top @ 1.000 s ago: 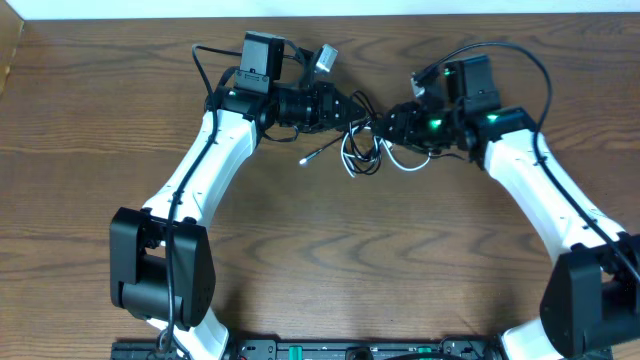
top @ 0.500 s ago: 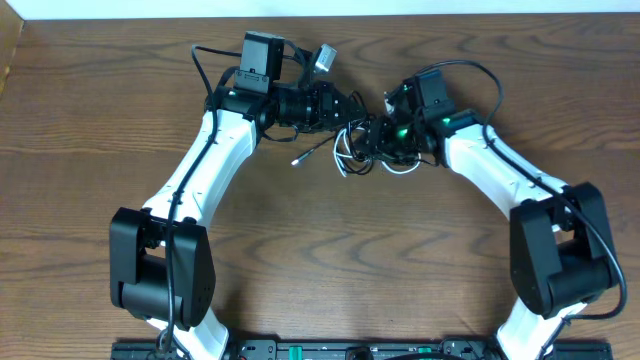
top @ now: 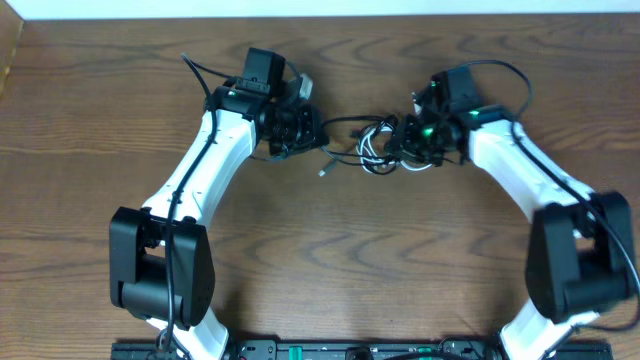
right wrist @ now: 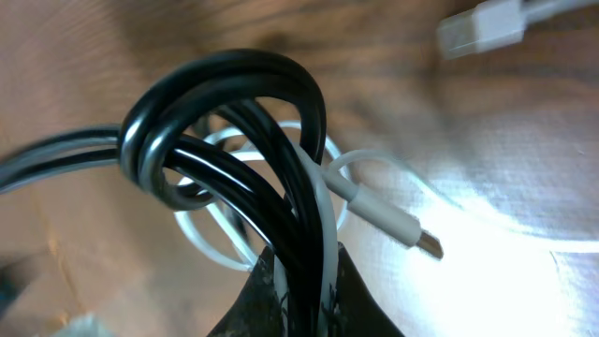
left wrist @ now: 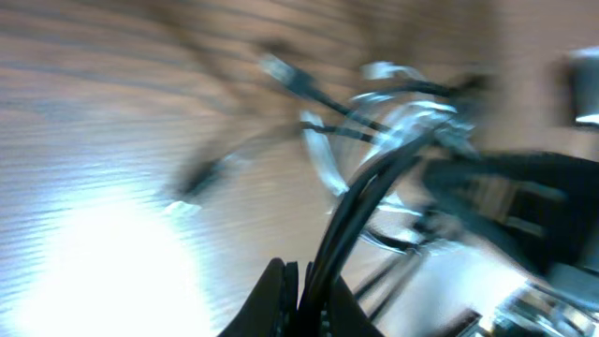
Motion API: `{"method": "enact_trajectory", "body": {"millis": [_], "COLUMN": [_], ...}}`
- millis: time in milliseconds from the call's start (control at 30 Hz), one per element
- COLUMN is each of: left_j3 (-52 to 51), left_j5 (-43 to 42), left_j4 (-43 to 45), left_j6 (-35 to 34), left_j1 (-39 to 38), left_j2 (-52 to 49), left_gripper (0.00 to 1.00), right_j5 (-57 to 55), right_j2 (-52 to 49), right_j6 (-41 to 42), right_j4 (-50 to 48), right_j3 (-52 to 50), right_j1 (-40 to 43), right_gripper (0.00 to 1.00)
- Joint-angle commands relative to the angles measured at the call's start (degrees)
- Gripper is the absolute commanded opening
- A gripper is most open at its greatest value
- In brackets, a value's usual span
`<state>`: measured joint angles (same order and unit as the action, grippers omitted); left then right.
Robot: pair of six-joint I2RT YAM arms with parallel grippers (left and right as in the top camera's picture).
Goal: Untangle cables
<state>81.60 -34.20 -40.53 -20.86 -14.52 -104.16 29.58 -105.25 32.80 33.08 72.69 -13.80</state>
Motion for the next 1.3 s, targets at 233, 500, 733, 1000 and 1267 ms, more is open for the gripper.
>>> {"method": "enact_trajectory", "body": {"millis": [233,500,733,1000,1267], "left_j3": [0.3,0.3,0.3,-0.1,-1.1], "left_j5": [22.7,17.7,2.3,-5.1,2.3], "left_j4": [-6.0,-5.9,-2.6,-3.0,-3.6], "left_j6": [8.7,13.6,15.2,3.0,-0.5], "left_j1": [3.1,-0.1,-0.7,-0.7,-0.7], "left_j2": [0.2,0.2,0.2,0.0,-4.2], "left_gripper": [0.07,0.07,0.07,0.08,0.07], "right_j5": [4.6,1.8,2.1,2.0,1.9], "right_j2": [13.9,13.5,10.5,2.7,-5.4], "right_j6": [-11.8,-10.0,-4.3,3.9,10.1], "right_j4": [6.9,7.0,0.4,-9.4,-19.0], "right_j3": [0.4,0.4,0.4,0.4,0.4], "right_j1": [5.7,3.0,0.5,-6.2,-11.1], "right_gripper": [0.01,0.04,0.28,0.28,0.29]}}
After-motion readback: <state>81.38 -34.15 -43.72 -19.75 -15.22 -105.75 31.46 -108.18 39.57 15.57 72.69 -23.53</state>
